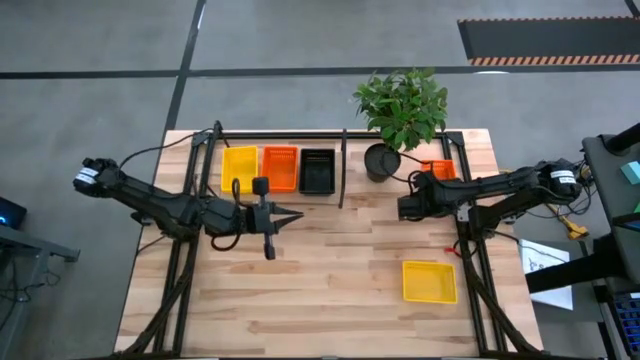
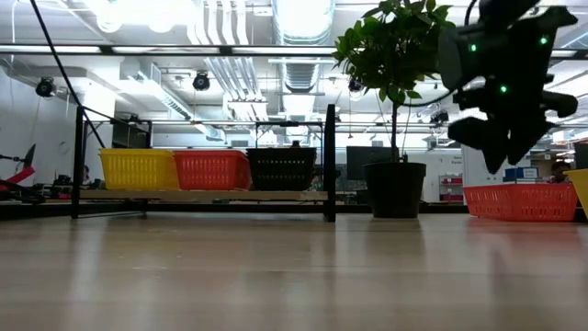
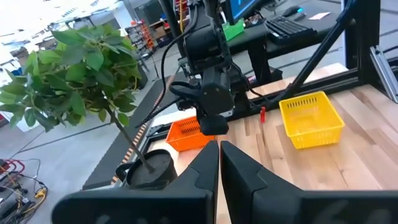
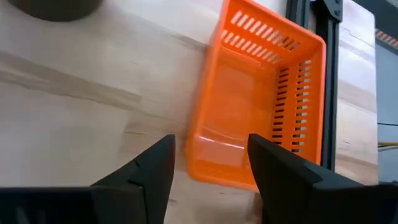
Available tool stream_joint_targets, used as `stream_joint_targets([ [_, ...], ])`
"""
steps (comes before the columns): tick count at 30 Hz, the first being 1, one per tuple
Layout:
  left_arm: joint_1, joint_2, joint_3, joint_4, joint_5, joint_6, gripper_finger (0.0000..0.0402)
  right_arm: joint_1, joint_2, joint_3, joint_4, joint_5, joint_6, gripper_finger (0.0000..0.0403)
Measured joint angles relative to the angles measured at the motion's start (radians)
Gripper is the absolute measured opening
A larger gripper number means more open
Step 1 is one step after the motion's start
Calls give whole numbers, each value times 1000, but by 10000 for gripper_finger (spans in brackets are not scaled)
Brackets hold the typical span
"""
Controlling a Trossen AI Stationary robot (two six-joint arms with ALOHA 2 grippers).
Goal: Stack baskets on shelf by color
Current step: Stack the orange basket on the orange basket on the shelf
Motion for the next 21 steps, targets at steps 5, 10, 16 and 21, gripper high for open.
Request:
stream_joint_targets([
  [5, 0, -2, -1, 6, -5, -1, 0, -28, -1, -62, 115, 6, -42, 191],
  [10, 0, -2, -1, 5, -5, -2, 0, -54, -1, -124, 248, 6, -92, 184],
  [16, 0, -2, -1, 4, -5, -2, 0, -61, -1, -136, 254, 8, -95, 182],
  [21, 0, -2, -1, 4, -5, -3, 0, -61, -1, -151, 266, 17, -98, 179],
])
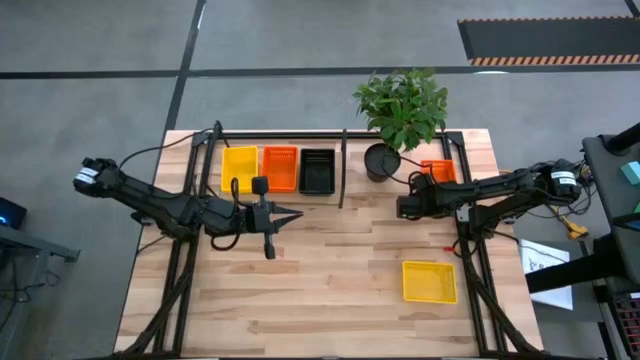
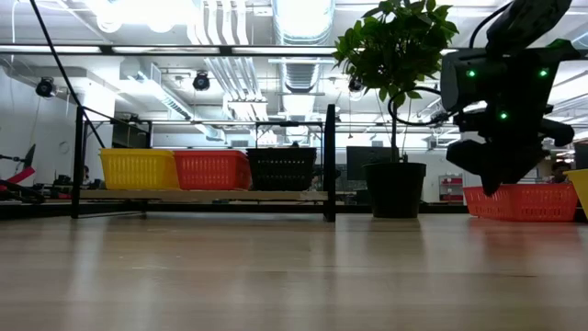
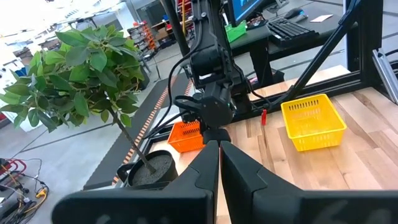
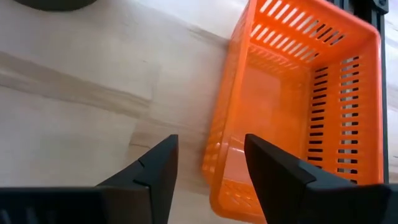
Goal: Stack baskets on shelf by color
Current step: Stack the orange basket on the orange basket on the shelf
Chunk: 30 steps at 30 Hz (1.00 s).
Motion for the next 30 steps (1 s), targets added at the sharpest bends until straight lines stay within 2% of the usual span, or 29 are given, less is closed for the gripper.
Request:
stream_joint_targets([
  [4, 0, 0, 0, 0, 0, 0, 0, 0, 0, -13, 41, -29, -11, 149],
  [13, 0, 0, 0, 0, 0, 0, 0, 11, -1, 16, 98, -219, -124, 21],
  [20, 1, 0, 0, 0, 0, 0, 0, 84, -1, 109, 102, -428, -291, 19],
  [26, 1, 0, 0, 0, 0, 0, 0, 198, 0, 190, 163, -506, -422, 12],
  [30, 0, 0, 0, 7, 1, 0, 0, 257, 2, 200, 336, -506, -414, 13],
])
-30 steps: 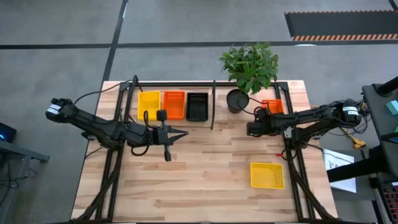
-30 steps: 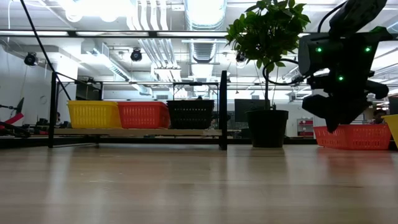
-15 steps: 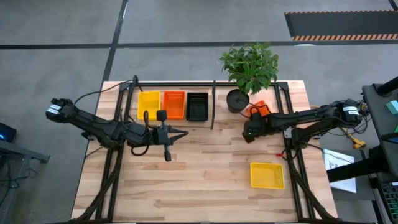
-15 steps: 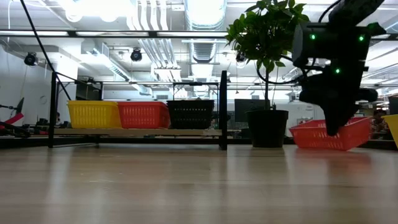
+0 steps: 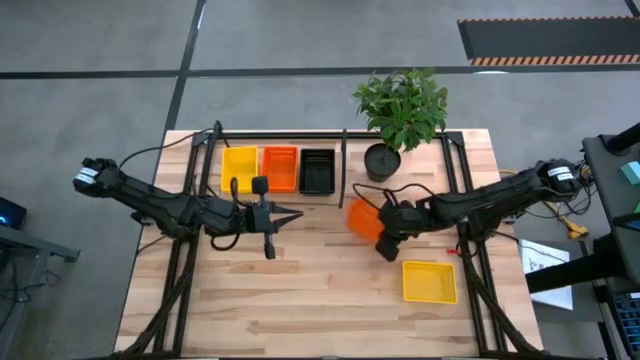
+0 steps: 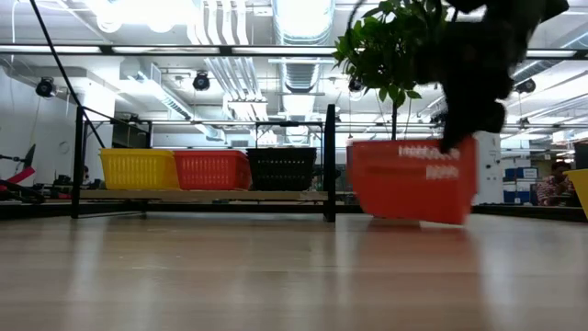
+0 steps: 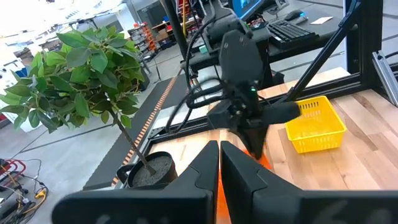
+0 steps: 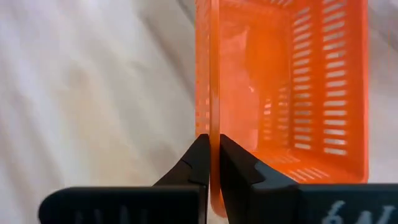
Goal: Stack baskets on shelf by color
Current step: Stack the orange basket on the orange basket on the shelf
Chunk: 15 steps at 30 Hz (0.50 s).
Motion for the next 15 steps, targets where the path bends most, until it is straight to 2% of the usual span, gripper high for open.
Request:
stream_joint_targets([
  [5, 0, 0, -1, 14, 0, 0, 0, 65, 68, -5, 295, -1, -32, 12],
  [8, 0, 0, -1, 14, 0, 0, 0, 93, 152, 14, 400, -3, -98, 13],
  [15, 0, 0, -1, 15, 0, 0, 0, 128, 433, 222, 359, -1, -254, 13],
])
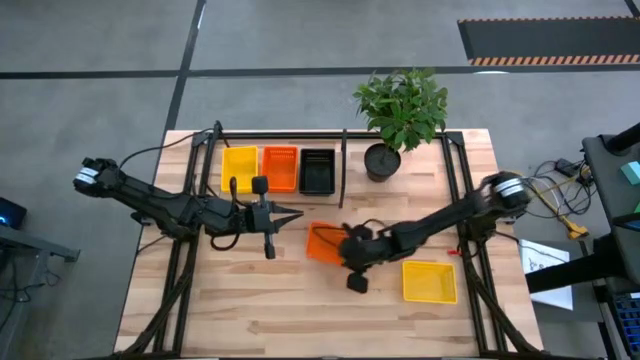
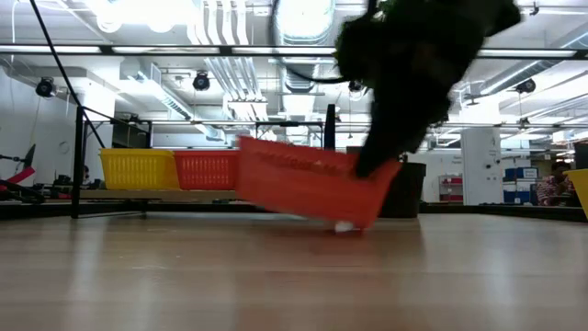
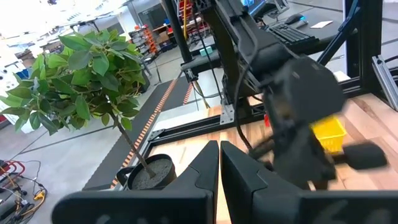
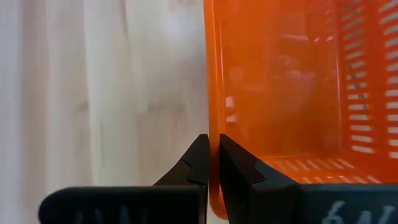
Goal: Stack baskets on shelf by color
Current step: Stack the orange basket on the orange basket on the shelf
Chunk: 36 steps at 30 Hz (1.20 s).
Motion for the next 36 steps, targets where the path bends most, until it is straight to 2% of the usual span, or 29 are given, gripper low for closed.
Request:
stream_joint_targets([
  [8, 0, 0, -3, 0, 0, 0, 0, -2, 230, 306, -216, 5, -60, 26],
  [13, 0, 0, -5, 0, 4, 0, 0, -2, 267, 403, -256, -5, -127, 88],
  [20, -12, 0, -6, 0, 5, -2, 0, 2, 227, 463, -356, -5, -238, 171],
  [23, -27, 0, -13, 0, 4, -16, 0, 16, 186, 465, -447, -1, -265, 188],
  [26, -41, 5, -19, -20, 5, -104, 0, 40, 135, 435, -507, 8, -268, 193],
  [31, -53, 56, -19, -34, 13, -210, 0, 106, 15, 323, -519, 111, -254, 192],
  [34, -58, 103, -17, -80, 46, -180, 0, 151, -69, 229, -473, 179, -215, 187],
  [36, -58, 134, -8, -182, 92, -123, 0, 174, -126, 162, -418, 204, -196, 183],
])
